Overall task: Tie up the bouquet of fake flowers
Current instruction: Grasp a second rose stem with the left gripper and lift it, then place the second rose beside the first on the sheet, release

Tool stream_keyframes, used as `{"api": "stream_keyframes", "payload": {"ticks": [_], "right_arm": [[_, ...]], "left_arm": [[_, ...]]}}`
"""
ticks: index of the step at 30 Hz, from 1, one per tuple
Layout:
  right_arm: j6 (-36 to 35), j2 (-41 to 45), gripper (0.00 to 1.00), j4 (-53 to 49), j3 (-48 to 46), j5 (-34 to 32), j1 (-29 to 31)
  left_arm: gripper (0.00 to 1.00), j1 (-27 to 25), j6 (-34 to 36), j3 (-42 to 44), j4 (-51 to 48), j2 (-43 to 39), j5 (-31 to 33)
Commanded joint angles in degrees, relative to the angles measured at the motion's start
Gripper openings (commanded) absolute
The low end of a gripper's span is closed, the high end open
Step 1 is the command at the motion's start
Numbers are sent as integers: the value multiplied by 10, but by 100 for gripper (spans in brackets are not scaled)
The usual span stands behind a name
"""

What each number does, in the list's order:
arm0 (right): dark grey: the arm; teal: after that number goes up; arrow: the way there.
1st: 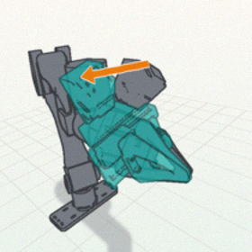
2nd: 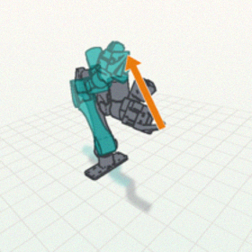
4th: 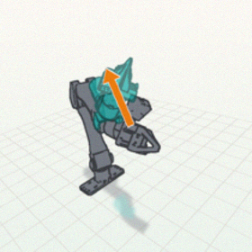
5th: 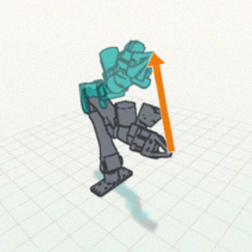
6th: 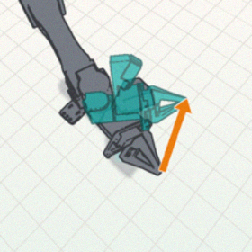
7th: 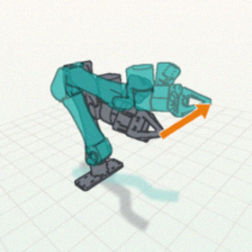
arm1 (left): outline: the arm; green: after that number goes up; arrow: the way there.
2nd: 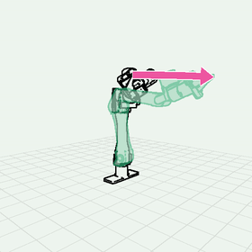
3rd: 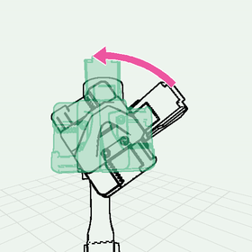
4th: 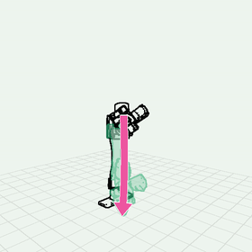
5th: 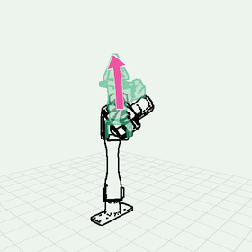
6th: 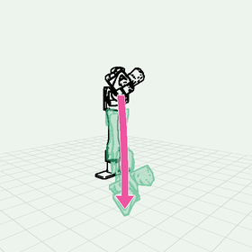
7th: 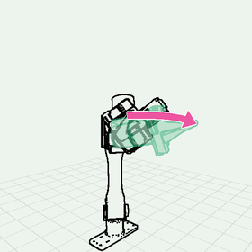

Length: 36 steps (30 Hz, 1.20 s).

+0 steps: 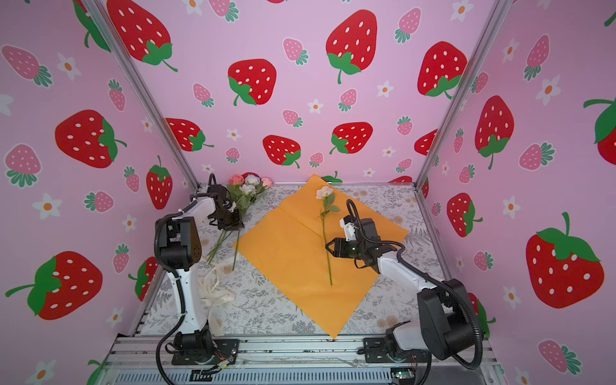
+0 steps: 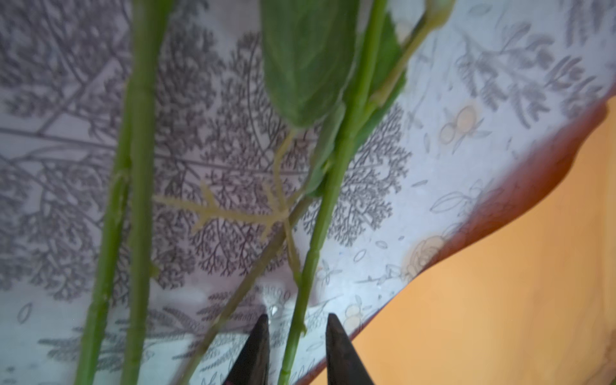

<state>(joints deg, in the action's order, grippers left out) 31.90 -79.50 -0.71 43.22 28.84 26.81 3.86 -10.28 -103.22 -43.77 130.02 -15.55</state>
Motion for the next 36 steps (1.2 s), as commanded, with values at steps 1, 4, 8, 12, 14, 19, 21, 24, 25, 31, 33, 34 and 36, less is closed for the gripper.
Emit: {"api": "stream_keyframes", "payload": {"ticks": [1,4,8,12,14,19,21,24,25,31,33,34,36], "right_arm": [[15,-17,51,23,11,19,7],[15,-21,51,23,13,22,8],[12,-11,51,15,7,16,8],[9,12,51,6,-5,1,8],[6,26,51,-3,-11,-11,8],[9,68,51,-34,-28,-86,5],[18,88,51,-49,-36,-128,-4],[28,107,51,-58,-46,-134,-32],[30,116,51,-59,-50,-130,-41],[31,125,51,-59,-61,-104,-58],[32,123,51,-60,-65,-92,-58],[35,124,51,-58,-68,-90,-58],[40,128,51,-51,-77,-88,-58]], "left_arm": [[27,-7,12,-34,-32,22,1],[18,-11,18,-46,-42,27,0],[8,-26,42,-50,-58,13,1],[1,-45,51,-26,-59,-33,11],[0,-54,39,-6,-49,-67,11],[0,-89,-39,68,8,-156,-20],[0,-116,-86,99,46,-183,-42],[0,-167,-149,123,84,-198,-36],[0,-183,-173,129,97,-198,-30],[0,-268,-298,116,193,-135,-61],[0,-290,-323,90,197,-109,-48],[0,-298,-341,85,208,-99,-50],[0,-309,-371,83,243,-80,-66]]}}
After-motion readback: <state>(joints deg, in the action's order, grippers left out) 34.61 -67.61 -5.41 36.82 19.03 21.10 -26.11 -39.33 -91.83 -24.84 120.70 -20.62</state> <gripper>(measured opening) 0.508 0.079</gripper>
